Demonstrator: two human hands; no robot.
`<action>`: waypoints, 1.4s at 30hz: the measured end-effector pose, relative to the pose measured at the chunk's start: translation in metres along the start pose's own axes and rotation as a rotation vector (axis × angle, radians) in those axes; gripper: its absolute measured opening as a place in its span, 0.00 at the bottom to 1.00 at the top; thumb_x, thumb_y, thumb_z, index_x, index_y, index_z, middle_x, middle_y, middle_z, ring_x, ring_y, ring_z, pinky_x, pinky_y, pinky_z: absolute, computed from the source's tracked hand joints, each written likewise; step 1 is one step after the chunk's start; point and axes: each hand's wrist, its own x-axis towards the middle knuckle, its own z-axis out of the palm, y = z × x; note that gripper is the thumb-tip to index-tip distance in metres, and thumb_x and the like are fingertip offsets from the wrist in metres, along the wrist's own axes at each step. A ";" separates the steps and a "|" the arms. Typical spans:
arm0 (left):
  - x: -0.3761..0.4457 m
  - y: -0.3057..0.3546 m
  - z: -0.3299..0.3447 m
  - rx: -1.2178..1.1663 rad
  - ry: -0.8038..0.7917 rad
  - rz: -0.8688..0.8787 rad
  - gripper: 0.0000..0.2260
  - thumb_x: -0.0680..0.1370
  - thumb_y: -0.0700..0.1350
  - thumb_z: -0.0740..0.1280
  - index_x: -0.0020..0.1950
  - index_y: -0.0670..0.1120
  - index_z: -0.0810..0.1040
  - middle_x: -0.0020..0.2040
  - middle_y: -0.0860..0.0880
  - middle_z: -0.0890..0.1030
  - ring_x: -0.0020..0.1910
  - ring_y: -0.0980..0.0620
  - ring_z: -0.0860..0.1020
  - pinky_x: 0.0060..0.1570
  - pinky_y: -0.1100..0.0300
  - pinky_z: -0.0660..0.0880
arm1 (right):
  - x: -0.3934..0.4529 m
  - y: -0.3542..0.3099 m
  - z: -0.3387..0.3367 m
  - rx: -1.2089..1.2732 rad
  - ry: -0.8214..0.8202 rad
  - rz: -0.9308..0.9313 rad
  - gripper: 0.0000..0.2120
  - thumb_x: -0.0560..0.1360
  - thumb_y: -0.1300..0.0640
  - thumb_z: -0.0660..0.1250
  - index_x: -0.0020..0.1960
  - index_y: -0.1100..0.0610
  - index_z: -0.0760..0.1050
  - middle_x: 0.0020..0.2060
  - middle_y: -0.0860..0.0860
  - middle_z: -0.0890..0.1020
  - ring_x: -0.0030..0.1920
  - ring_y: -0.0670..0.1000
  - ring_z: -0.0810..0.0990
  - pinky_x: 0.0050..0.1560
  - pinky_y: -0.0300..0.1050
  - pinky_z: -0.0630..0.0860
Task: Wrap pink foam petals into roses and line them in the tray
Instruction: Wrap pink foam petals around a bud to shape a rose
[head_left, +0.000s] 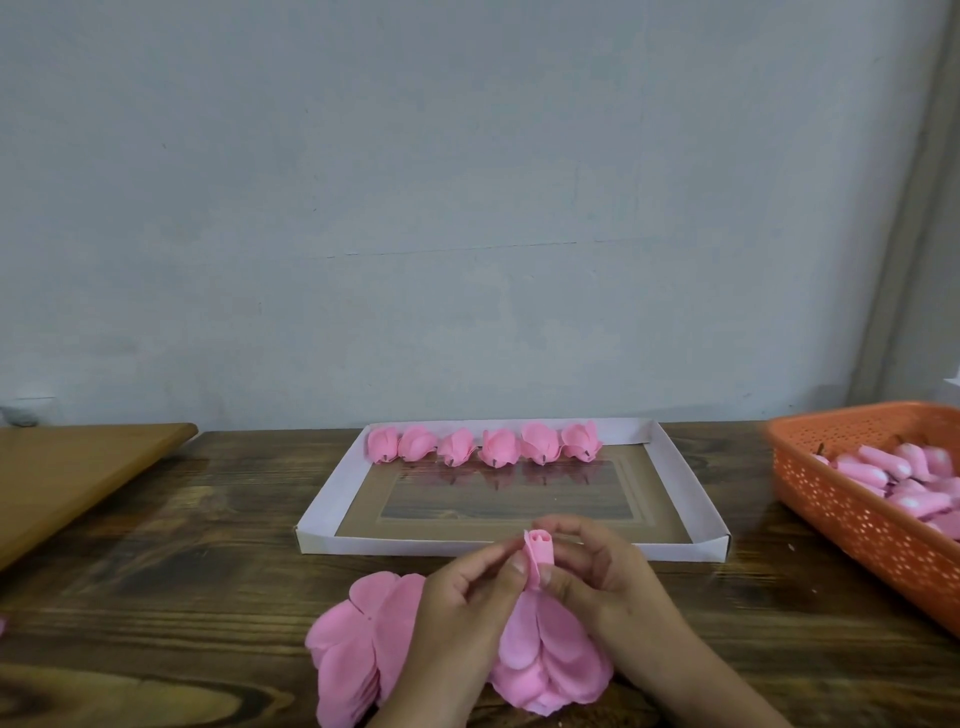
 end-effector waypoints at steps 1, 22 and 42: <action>0.000 0.000 0.000 0.006 -0.014 0.003 0.09 0.79 0.36 0.68 0.55 0.45 0.86 0.50 0.49 0.88 0.53 0.56 0.85 0.49 0.69 0.78 | 0.000 0.000 0.000 0.007 0.001 0.001 0.13 0.76 0.71 0.67 0.60 0.63 0.74 0.50 0.59 0.86 0.52 0.53 0.85 0.53 0.43 0.79; 0.003 -0.001 -0.002 -0.058 -0.042 -0.027 0.10 0.71 0.49 0.71 0.49 0.52 0.88 0.45 0.42 0.87 0.46 0.55 0.85 0.45 0.68 0.78 | -0.003 -0.009 -0.004 0.043 -0.109 -0.003 0.13 0.74 0.58 0.74 0.58 0.59 0.83 0.51 0.62 0.85 0.53 0.55 0.83 0.54 0.47 0.78; 0.002 0.003 -0.002 -0.023 0.040 -0.166 0.10 0.78 0.41 0.71 0.59 0.44 0.84 0.53 0.44 0.87 0.58 0.45 0.84 0.61 0.50 0.79 | -0.001 -0.005 -0.003 -0.020 -0.027 0.005 0.13 0.71 0.61 0.72 0.55 0.56 0.84 0.50 0.60 0.86 0.53 0.60 0.84 0.56 0.53 0.80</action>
